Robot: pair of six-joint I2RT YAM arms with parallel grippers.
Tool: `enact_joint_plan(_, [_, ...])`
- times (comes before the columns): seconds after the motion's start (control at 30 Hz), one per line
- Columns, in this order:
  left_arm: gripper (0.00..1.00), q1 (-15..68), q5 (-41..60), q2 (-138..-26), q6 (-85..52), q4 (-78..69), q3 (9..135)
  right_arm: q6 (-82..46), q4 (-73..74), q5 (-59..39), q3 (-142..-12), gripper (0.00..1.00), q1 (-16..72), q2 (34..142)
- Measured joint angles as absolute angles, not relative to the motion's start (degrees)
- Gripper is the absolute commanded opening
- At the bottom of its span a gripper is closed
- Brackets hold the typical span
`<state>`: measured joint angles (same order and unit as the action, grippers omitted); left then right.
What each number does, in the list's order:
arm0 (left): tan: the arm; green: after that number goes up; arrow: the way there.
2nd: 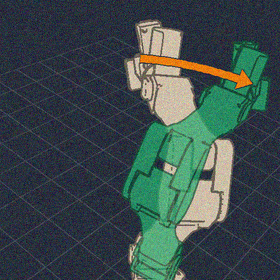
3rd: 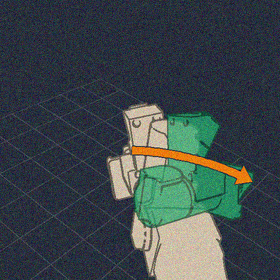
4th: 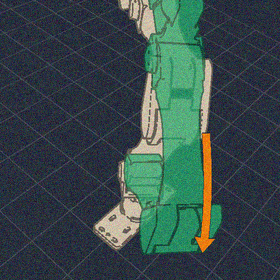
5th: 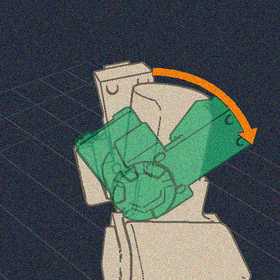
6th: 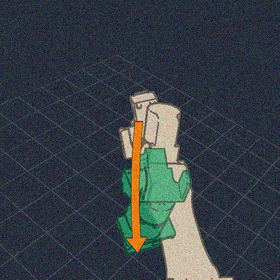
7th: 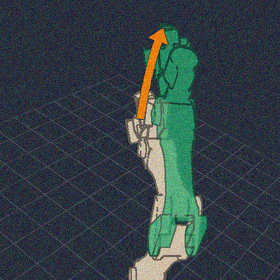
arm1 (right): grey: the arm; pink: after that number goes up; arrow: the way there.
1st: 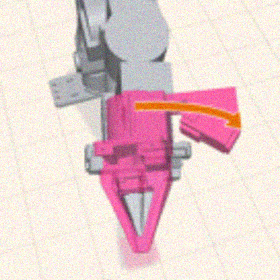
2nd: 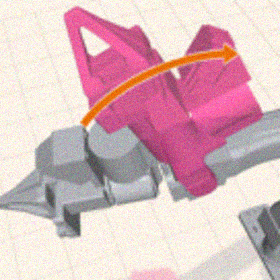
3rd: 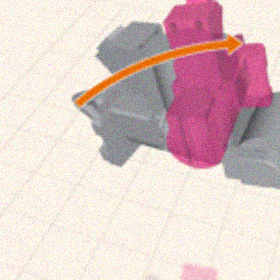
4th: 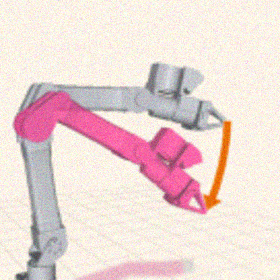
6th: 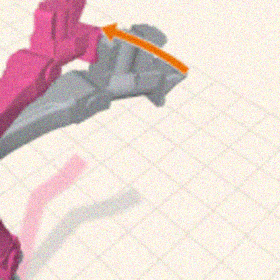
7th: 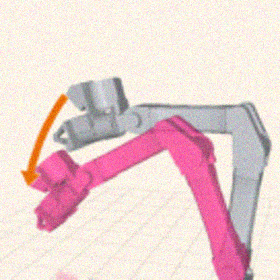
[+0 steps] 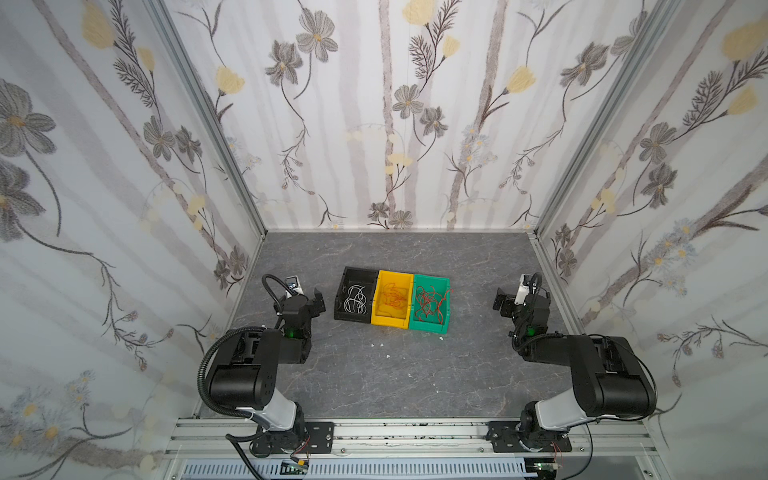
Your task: Untangle the cables
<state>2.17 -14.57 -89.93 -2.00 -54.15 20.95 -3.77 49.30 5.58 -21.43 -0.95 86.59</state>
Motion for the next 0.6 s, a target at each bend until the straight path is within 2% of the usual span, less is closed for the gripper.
enact_joint_plan(0.6, [1.0,2.15,-14.31,-89.93,-2.15,-54.09,20.97,-2.52,49.21,4.16,-22.11,0.99,-0.82,87.2])
